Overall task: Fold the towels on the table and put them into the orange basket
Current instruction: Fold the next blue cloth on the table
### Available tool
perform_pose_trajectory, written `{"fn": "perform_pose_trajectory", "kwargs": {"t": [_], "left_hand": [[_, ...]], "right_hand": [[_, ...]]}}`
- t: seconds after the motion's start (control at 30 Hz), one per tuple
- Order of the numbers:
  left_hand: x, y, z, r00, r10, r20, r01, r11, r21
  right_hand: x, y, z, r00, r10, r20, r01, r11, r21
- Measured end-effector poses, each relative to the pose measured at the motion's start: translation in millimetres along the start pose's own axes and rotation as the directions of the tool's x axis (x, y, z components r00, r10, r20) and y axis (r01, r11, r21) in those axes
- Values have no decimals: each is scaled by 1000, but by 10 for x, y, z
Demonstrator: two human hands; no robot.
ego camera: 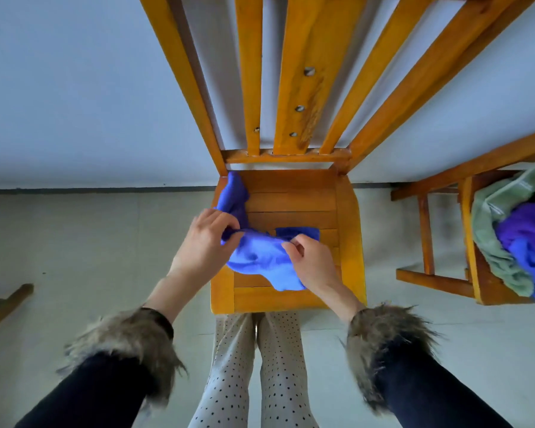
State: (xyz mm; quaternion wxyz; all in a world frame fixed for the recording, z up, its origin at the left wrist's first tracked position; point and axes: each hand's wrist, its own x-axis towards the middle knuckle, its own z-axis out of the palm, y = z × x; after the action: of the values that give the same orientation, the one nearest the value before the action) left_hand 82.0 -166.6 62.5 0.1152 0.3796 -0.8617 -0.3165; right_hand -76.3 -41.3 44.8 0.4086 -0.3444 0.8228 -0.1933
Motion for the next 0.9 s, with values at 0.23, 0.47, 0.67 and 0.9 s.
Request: {"fn": "perform_pose_trajectory", "kwargs": {"t": [0.23,0.47,0.67,0.9], "left_hand": [[66,696,-1230,990,-133,-49,124,980,-159],[-97,1362,-2503,959,-102,-266,54,982,-183],[-767,1669,-3142,867,-187,-462,101,973,-205],[-1882,1777,-3603,638,-285,-715,161,958,-238]], "right_hand": [[-458,-933,-777,956,-248,-155,235,967,-99],[-937,-2025,-1469,848,-471,-243,443,881,-166],[-1310,-2674,-1527,771,-629,-96,606,772,-191],[-1794,-3322,-1177,673,-738,50,730,652,-205]]}}
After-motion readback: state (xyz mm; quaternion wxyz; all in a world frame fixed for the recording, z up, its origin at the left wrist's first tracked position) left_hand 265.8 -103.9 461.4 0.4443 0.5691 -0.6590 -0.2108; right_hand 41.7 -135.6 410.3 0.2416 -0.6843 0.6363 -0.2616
